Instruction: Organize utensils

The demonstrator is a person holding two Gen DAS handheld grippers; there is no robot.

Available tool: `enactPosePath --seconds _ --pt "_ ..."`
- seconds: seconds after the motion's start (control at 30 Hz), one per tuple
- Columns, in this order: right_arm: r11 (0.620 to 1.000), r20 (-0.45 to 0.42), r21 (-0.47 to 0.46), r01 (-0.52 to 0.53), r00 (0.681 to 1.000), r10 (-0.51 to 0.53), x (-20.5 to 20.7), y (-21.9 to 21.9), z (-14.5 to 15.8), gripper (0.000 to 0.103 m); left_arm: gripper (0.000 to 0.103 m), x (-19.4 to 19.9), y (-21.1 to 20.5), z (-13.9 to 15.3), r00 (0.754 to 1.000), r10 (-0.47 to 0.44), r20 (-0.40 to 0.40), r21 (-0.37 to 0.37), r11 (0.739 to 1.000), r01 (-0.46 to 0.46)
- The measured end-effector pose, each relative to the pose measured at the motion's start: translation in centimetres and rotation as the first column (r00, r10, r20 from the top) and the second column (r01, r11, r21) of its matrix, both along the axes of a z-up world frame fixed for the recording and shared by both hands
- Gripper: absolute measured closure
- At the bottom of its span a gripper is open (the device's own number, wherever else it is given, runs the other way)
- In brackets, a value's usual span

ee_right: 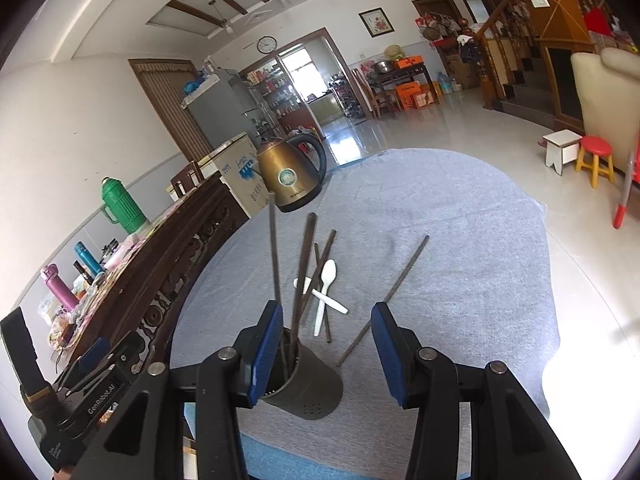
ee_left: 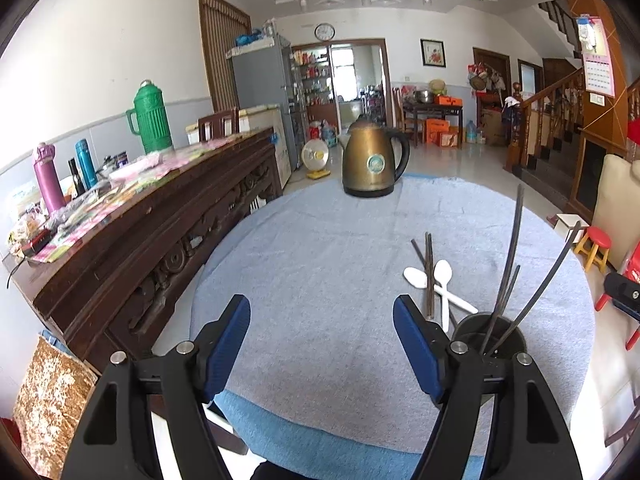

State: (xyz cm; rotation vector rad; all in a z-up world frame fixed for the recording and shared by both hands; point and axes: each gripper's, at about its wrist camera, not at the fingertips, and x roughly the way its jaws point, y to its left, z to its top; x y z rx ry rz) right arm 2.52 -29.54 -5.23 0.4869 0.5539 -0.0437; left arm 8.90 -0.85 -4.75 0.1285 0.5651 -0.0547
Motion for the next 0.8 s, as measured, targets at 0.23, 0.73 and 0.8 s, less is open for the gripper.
enactPosePath --seconds 0.23,0.73,0.8 --pt "0.999 -0.022 0.024 0.034 0.999 -0.034 0.1 -1.4 -1.0 0.054 0.028 0.9 1.2 -1.3 0.998 0.033 -0.061 -0.013 0.999 -0.034" --pt "0.989 -0.155 0.101 0.109 0.984 -0.092 2.2 -4.7 -6.4 0.054 0.028 4.3 2.9 -7.0 0.975 0.077 -0.208 -0.022 0.996 -0.083" --pt "0.987 -0.174 0.113 0.118 0.980 -0.097 2.6 -5.1 -7.3 0.054 0.028 4.8 3.2 -7.9 0.971 0.082 -0.227 -0.024 0.996 -0.090"
